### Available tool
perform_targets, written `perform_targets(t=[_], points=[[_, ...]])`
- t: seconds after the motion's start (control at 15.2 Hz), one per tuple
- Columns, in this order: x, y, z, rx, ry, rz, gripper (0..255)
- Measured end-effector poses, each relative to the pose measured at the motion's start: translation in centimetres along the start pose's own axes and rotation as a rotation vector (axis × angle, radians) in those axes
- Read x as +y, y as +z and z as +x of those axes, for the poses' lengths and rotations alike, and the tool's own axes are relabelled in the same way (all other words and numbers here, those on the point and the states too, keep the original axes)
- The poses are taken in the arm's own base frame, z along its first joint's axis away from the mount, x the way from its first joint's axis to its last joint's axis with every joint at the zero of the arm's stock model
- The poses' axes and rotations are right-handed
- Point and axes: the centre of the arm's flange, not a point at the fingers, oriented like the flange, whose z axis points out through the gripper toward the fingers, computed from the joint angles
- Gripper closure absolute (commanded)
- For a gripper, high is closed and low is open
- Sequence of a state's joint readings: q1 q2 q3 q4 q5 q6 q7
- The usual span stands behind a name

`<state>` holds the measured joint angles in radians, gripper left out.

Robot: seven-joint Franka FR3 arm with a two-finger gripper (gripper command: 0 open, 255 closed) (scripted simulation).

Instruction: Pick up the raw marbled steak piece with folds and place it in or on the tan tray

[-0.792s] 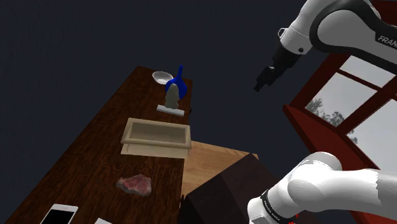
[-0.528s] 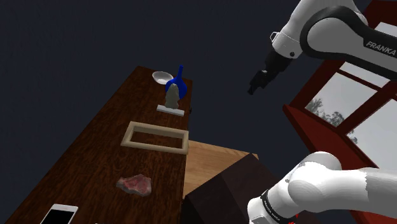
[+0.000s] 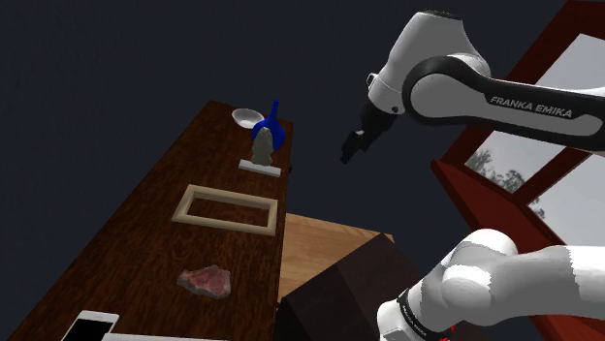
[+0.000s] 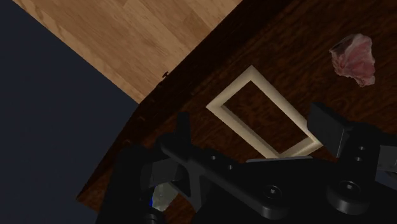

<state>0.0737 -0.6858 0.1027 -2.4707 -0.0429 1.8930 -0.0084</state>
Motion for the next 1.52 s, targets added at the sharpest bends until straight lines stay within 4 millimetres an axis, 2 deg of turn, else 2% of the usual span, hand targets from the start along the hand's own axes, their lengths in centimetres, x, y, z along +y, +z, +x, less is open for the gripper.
perform_targets(t=[0.86, 1.12, 1.52], points=[[-11.2, 11.3, 5.8, -0.01, -0.129, 0.012, 0], [-15.0, 15.5, 6.7, -0.015, -0.169, 0.016, 0], [-20.4, 20.8, 8.5, -0.02, -0.228, 0.023, 0]])
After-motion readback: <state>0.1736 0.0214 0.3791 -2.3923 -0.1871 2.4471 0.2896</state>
